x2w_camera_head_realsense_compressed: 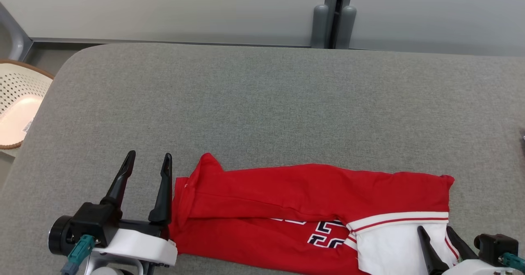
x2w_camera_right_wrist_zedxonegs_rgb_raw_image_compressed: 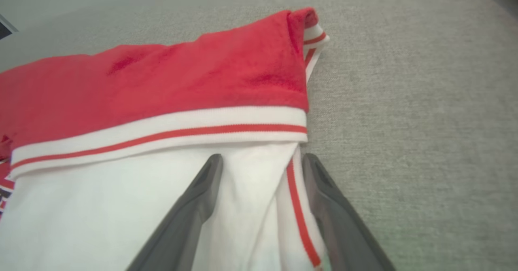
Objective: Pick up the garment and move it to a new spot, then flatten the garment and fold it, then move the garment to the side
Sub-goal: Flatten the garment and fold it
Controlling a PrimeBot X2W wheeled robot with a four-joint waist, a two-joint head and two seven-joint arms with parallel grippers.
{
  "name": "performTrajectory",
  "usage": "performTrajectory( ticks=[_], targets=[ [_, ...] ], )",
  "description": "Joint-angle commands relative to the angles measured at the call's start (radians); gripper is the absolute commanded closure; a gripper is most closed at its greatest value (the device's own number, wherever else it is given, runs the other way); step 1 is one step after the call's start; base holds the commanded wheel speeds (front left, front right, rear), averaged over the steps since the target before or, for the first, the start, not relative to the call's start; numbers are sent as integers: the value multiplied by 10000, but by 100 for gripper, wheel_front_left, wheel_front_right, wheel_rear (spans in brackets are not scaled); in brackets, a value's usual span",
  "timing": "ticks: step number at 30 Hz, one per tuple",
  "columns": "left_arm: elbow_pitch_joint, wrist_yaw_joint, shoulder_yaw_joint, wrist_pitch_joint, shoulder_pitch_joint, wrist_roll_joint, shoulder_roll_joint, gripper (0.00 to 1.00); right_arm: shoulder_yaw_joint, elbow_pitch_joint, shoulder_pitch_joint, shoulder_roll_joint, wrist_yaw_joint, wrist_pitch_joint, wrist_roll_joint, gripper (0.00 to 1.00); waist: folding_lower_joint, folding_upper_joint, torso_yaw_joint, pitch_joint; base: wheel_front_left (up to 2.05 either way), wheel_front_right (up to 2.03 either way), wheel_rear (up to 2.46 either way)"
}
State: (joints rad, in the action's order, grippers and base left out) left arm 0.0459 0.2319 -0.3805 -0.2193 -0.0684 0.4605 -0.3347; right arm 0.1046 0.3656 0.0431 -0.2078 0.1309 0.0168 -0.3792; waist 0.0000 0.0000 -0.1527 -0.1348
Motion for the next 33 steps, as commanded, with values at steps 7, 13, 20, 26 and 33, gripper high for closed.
performTrajectory(
  ticks=[7, 13, 20, 26, 33],
  targets=[
    [-300, -122, 36, -181, -262, -41, 1, 0, 493, 1344, -277, 160, -5, -393, -646, 100, 0, 0, -9, -72, 0, 0, 0],
    [-381, -181, 55, -222, -295, 27, -31, 0, 624, 1238, -398, -271, -18, 31, -1159, 100, 0, 0, 187, -39, 0, 0, 0],
    [-436, -149, 34, -241, -185, 107, -25, 0, 40, 1121, -243, -1082, -26, 552, -1465, 100, 0, 0, 460, 93, 0, 0, 0],
    [-409, -95, 36, -205, -115, 142, -66, 0, -367, 1051, -203, -1577, -14, 640, -1516, 100, 0, 0, 642, 238, 0, 0, 0],
    [-321, -18, 29, -117, -23, 212, -119, 0, 116, -867, -451, -1328, -9, 21, -1194, 100, 0, 0, 741, 421, 0, 0, 0]
  ],
)
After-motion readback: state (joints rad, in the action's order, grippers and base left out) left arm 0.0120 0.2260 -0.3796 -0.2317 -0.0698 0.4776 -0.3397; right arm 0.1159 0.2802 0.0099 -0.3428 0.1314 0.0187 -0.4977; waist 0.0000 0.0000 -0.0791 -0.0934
